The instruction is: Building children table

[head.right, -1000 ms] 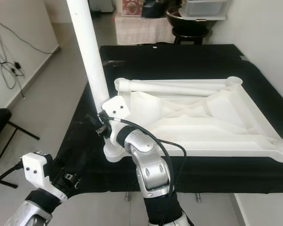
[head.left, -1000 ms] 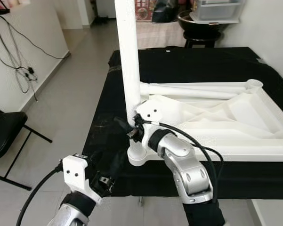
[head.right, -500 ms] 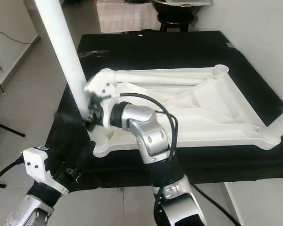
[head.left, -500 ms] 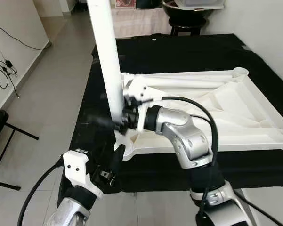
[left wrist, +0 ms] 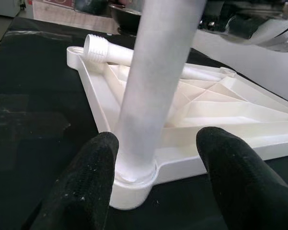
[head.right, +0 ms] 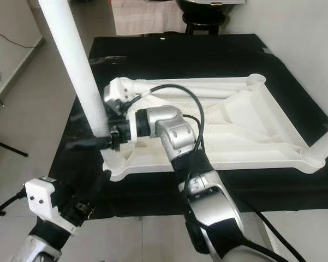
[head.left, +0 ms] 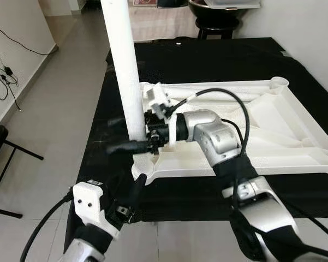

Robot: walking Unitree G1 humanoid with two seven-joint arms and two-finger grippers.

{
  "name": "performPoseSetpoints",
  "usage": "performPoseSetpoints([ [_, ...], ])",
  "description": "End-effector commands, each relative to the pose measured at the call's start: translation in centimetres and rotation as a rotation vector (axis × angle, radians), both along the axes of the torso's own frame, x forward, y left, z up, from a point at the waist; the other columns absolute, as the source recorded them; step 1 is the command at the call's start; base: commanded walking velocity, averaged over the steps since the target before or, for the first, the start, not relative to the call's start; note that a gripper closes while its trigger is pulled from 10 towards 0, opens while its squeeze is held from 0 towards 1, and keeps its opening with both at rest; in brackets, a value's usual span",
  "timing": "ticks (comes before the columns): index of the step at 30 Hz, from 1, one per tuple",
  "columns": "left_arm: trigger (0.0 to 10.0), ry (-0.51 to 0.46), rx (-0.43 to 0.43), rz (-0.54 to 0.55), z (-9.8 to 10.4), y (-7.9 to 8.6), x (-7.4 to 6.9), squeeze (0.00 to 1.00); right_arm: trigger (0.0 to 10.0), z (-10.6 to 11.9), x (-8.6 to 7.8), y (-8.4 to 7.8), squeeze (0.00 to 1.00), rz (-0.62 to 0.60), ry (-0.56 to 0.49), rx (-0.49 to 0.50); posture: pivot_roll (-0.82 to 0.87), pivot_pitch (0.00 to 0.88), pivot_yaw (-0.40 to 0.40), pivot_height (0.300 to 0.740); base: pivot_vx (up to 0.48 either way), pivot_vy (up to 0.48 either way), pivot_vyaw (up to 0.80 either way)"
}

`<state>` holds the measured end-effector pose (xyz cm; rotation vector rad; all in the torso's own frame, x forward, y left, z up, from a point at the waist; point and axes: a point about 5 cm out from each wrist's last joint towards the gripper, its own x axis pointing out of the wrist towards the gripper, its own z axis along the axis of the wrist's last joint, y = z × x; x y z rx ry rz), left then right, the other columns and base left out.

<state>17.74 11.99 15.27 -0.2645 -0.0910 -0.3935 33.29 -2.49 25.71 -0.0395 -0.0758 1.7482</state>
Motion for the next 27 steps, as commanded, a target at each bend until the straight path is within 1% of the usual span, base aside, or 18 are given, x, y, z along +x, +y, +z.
performPoseSetpoints([
  [1, 10.0, 0.014, 0.005, 0.005, -0.1, 0.0, -0.2, 0.00, 0.0, 0.1, -0.6, 0.9, 0.00, 0.093, 0.000, 0.002, 0.15, 0.181, -0.011, 0.740, 0.000, 0.000, 0.00],
  [3, 10.0, 0.017, 0.002, 0.001, -0.1, 0.0, -0.4, 0.00, 0.0, -0.6, -0.6, 0.7, 0.00, 0.129, 0.001, -0.026, 0.15, 0.187, -0.009, 0.740, 0.000, 0.000, 0.00],
  [8, 10.0, 0.020, 0.000, -0.001, -0.1, 0.0, -0.5, 0.00, 0.0, -1.5, -0.8, 0.5, 0.00, 0.119, -0.003, -0.029, 0.14, 0.188, -0.005, 0.740, 0.000, 0.000, 0.00],
  [9, 10.0, 0.021, -0.001, -0.001, -0.1, 0.0, -0.5, 0.00, 0.0, -1.7, -0.8, 0.2, 0.00, 0.082, -0.002, -0.018, 0.14, 0.188, -0.005, 0.740, 0.000, 0.000, 0.00],
  [10, 10.0, 0.021, -0.001, -0.001, -0.1, 0.0, -0.5, 0.00, 0.0, -2.1, -0.8, -0.2, 0.00, 0.005, -0.017, -0.018, 0.13, 0.188, -0.009, 0.740, 0.000, 0.000, 0.00],
  [11, 10.0, 0.021, -0.001, -0.001, -0.1, 0.0, -0.5, 0.00, 0.0, -2.1, -0.8, -0.2, 0.00, 0.005, -0.017, -0.018, 0.13, 0.188, -0.009, 0.740, 0.000, 0.000, 0.00],
  [12, 10.0, 0.022, -0.003, -0.001, -0.1, 0.1, -0.5, 0.00, 0.0, -2.9, -0.8, -0.7, 0.00, -0.141, -0.009, -0.025, 0.12, 0.190, -0.009, 0.740, 0.000, 0.000, 0.00],
  [13, 10.0, 0.022, -0.003, -0.001, -0.1, 0.1, -0.5, 0.00, 0.0, -3.3, -0.7, -1.2, 0.00, -0.241, -0.002, -0.032, 0.12, 0.190, -0.009, 0.740, 0.000, 0.000, 0.00],
  [14, 10.0, 0.022, -0.003, -0.001, -0.1, 0.1, -0.5, 0.00, 0.0, -3.3, -0.7, -1.2, 0.00, -0.241, -0.002, -0.032, 0.12, 0.190, -0.009, 0.740, 0.000, 0.000, 0.00],
  [15, 10.0, 0.022, -0.003, -0.001, -0.1, 0.2, -0.5, 0.00, 0.0, -4.6, -0.5, -1.5, 0.00, -0.483, -0.009, -0.091, 0.11, 0.190, 0.002, 0.740, 0.000, 0.000, 0.00],
  [16, 10.0, 0.022, -0.003, -0.001, -0.1, 0.2, -0.5, 0.00, 0.0, -4.6, -0.5, -1.5, 0.00, -0.483, -0.009, -0.091, 0.11, 0.190, 0.002, 0.740, 0.000, 0.000, 0.00],
  [17, 10.0, 0.022, -0.001, -0.008, -0.1, 0.6, -0.2, 0.00, 0.0, -7.8, -2.3, -3.6, 0.00, -1.022, 0.015, -0.213, 0.09, 0.185, 0.025, 0.740, 0.000, 0.000, 0.00],
  [18, 10.0, 0.022, -0.001, -0.008, -0.1, 0.6, -0.2, 0.00, 0.0, -7.8, -2.3, -3.6, 0.00, -1.022, 0.015, -0.213, 0.09, 0.185, 0.025, 0.740, 0.000, 0.000, 0.00],
  [19, 10.0, 0.023, -0.001, -0.012, -0.2, 0.7, -0.1, 0.00, 0.0, -8.6, -3.8, -4.0, 0.00, -1.091, 0.025, -0.247, 0.08, 0.183, 0.028, 0.740, 0.000, 0.000, 0.00],
  [20, 10.0, 0.023, 0.002, -0.022, -0.3, 0.8, 0.1, 0.00, 0.0, -8.9, -4.7, -3.6, 0.00, -1.085, 0.033, -0.248, 0.06, 0.159, 0.038, 0.740, 0.000, 0.000, 0.00],
  [21, 10.0, 0.024, 0.004, -0.029, -0.4, 0.8, 0.3, 0.00, 0.0, -9.0, -5.1, -3.1, 0.00, -1.048, 0.032, -0.242, 0.06, 0.152, 0.039, 0.740, 0.000, 0.000, 0.00],
  [24, 10.0, 0.025, 0.006, -0.043, -0.4, 0.8, 0.6, 0.00, 0.0, -8.6, -4.3, -2.7, 0.00, -1.060, 0.020, -0.219, 0.07, 0.148, 0.036, 0.740, 0.000, 0.000, 0.00],
  [27, 10.0, 0.024, 0.008, -0.044, -0.5, 0.7, 1.0, 0.00, 0.0, -7.9, -3.6, -1.8, 0.00, -1.046, 0.010, -0.206, 0.08, 0.134, 0.032, 0.740, 0.000, 0.000, 0.00],
])
